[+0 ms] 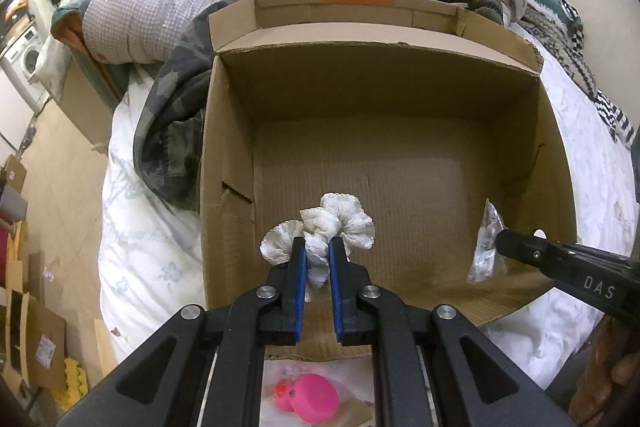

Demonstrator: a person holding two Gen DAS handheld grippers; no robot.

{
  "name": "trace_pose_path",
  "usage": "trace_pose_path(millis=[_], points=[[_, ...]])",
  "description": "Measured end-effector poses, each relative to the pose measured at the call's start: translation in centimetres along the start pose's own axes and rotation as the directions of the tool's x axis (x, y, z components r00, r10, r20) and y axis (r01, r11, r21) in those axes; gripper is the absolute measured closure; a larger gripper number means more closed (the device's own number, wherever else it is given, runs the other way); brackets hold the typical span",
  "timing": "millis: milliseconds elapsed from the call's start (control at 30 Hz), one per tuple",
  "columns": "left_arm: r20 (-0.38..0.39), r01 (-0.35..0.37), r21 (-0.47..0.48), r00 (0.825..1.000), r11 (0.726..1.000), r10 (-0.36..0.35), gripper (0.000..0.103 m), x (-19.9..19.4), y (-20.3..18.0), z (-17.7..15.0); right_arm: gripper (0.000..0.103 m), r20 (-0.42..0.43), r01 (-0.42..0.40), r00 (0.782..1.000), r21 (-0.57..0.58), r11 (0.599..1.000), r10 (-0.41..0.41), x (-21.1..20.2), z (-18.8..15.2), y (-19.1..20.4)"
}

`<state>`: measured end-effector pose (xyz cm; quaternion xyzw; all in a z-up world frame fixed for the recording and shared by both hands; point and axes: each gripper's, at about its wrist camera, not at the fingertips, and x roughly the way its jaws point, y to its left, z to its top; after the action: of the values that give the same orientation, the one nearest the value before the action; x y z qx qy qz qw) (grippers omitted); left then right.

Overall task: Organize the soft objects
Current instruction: 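Carry both items into the box and open both tools to release them, then withdraw both tools from the box toward the remaining items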

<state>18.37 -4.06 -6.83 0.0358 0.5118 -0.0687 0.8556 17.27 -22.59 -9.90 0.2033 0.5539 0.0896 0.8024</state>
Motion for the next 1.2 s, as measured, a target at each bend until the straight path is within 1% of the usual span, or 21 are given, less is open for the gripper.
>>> trace_pose_path(millis=[167, 267, 300, 333, 367, 400, 433, 467, 500, 533, 567, 600, 633, 700, 900, 1200], points=[[-0.006, -0.004, 0.012, 1.000, 1.000, 0.004, 0.091, 0.1, -0.2, -0.1, 0.097, -0.003, -0.007, 1.000, 0.002, 1.000, 0.007, 0.2, 0.2, 0.2], [-0.009, 0.006, 0.012, 1.000, 1.000, -0.006, 0.084, 0.0, -0.3, -0.1, 0.097, -0.001, -0.019, 1.000, 0.005, 1.000, 0.019, 0.2, 0.2, 0.2], [-0.009, 0.007, 0.011, 1.000, 1.000, -0.007, 0.079, -0.1, -0.3, -0.1, 0.097, -0.001, -0.025, 1.000, 0.005, 1.000, 0.025, 0.1, 0.2, 0.2], [-0.008, 0.008, 0.009, 1.000, 1.000, -0.008, 0.069, -0.1, -0.3, -0.1, 0.097, -0.001, -0.029, 1.000, 0.003, 1.000, 0.029, 0.1, 0.2, 0.2], [-0.006, 0.009, 0.008, 1.000, 1.000, -0.009, 0.062, -0.2, -0.3, -0.1, 0.096, -0.001, -0.032, 0.999, 0.003, 0.999, 0.032, 0.1, 0.2, 0.3], [0.001, 0.007, 0.005, 1.000, 1.000, -0.007, 0.047, -0.4, -0.3, -0.1, 0.094, 0.000, -0.037, 0.999, 0.005, 0.999, 0.037, 0.1, 0.3, 0.3], [0.009, 0.005, 0.003, 1.000, 1.000, -0.005, 0.038, -0.6, -0.3, -0.1, 0.093, 0.001, -0.042, 0.999, 0.010, 0.999, 0.042, 0.0, 0.3, 0.3], [0.022, 0.005, 0.000, 1.000, 1.000, -0.005, 0.037, -0.8, -0.3, -0.1, 0.087, 0.004, -0.046, 0.999, 0.015, 0.999, 0.046, 0.0, 0.4, 0.3], [0.027, 0.007, 0.000, 1.000, 1.000, -0.007, 0.037, -0.9, -0.4, 0.0, 0.074, 0.009, -0.049, 0.999, 0.018, 0.999, 0.049, -0.2, 0.4, 0.3], [0.026, 0.008, 0.002, 1.000, 1.000, -0.008, 0.037, -1.0, -0.4, 0.0, 0.063, 0.017, -0.047, 0.999, 0.018, 0.999, 0.047, -0.3, 0.4, 0.4], [0.026, 0.006, 0.004, 1.000, 1.000, -0.006, 0.037, -1.0, -0.5, 0.0, 0.033, 0.033, -0.043, 0.999, 0.014, 0.999, 0.042, -0.5, 0.5, 0.5], [0.026, 0.003, 0.005, 1.000, 1.000, -0.003, 0.037, -1.0, -0.5, 0.0, 0.017, 0.055, -0.037, 0.998, 0.009, 0.999, 0.036, -0.9, 0.5, 0.7], [0.026, 0.001, 0.005, 1.000, 1.000, -0.001, 0.037, -1.0, -0.5, 0.0, 0.017, 0.087, -0.032, 0.996, 0.002, 0.999, 0.032, -1.3, 0.5, 0.9], [0.023, 0.000, 0.003, 1.000, 1.000, 0.000, 0.037, -1.0, -0.5, 0.0, 0.017, 0.113, -0.026, 0.993, -0.019, 0.999, 0.028, -1.7, 0.7, 1.2], [0.025, 0.003, -0.020, 1.000, 1.000, -0.002, 0.037, -1.1, 0.0, 0.0, 0.017, 0.118, -0.030, 0.992, -0.010, 1.000, 0.031, -1.7, 0.8, 1.1], [0.054, -0.010, -0.040, 0.998, 0.999, 0.012, 0.037, -2.6, 0.6, -0.6, 0.017, 0.149, -0.024, 0.989, -0.001, 1.000, 0.024, -2.7, 0.5, 0.9]])
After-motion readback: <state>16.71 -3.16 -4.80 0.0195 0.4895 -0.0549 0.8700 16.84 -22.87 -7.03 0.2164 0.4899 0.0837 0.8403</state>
